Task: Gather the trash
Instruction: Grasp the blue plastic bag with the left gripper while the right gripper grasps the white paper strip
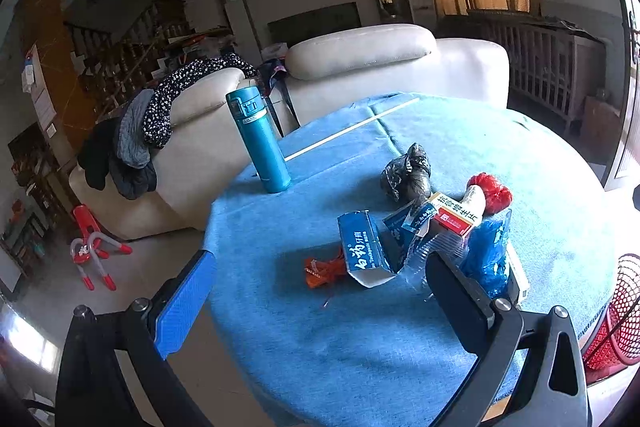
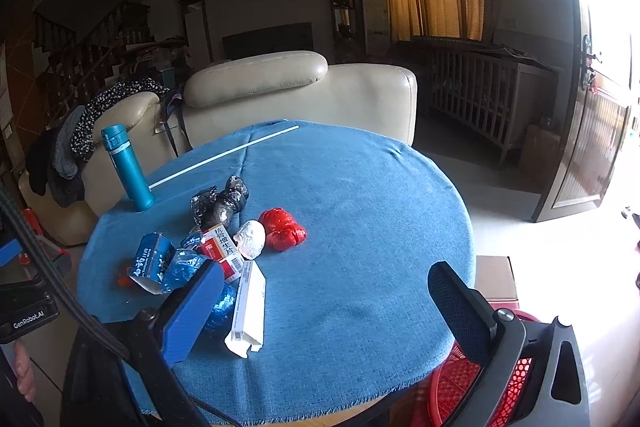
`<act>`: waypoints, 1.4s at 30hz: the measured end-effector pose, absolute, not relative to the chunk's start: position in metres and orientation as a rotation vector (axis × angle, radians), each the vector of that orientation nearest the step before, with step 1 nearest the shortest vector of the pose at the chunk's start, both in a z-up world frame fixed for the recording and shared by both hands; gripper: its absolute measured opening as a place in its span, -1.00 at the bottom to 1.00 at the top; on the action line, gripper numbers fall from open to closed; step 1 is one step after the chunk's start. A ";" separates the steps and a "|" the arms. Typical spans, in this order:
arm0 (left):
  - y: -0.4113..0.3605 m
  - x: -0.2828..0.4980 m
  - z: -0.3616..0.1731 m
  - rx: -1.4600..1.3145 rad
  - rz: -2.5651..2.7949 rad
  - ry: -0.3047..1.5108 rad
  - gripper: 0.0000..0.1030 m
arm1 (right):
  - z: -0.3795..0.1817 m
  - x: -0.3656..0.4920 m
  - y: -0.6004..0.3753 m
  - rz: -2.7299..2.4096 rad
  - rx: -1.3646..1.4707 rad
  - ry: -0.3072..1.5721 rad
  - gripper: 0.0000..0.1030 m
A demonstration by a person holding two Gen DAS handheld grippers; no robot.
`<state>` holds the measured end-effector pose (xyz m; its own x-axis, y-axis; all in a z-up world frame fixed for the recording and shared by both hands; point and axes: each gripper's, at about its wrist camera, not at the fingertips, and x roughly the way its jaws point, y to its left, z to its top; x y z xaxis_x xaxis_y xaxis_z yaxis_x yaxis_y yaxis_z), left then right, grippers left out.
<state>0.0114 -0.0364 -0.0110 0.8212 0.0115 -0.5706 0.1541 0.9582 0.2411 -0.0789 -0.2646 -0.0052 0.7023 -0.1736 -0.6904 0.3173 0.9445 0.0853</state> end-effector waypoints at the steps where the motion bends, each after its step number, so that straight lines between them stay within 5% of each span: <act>1: -0.037 0.012 -0.011 0.286 -0.078 0.606 1.00 | -0.005 -0.078 -0.265 -0.275 0.206 0.745 1.00; 20: -0.072 0.020 -0.019 0.329 -0.135 0.643 1.00 | -0.021 -0.080 -0.291 -0.307 0.267 0.768 1.00; 34: -0.119 0.080 -0.086 0.166 -0.493 0.914 0.99 | -0.057 -0.081 -0.323 -0.325 0.378 0.851 1.00; 37: -0.122 0.089 -0.102 0.144 -0.527 0.978 0.37 | -0.068 -0.077 -0.324 -0.310 0.407 0.883 1.00; 39: -0.121 0.093 -0.113 0.113 -0.576 1.029 -0.34 | -0.075 -0.071 -0.321 -0.280 0.430 0.903 0.95; 42: -0.111 0.090 -0.112 0.050 -0.630 1.019 -0.57 | -0.087 -0.058 -0.315 -0.224 0.462 0.938 0.71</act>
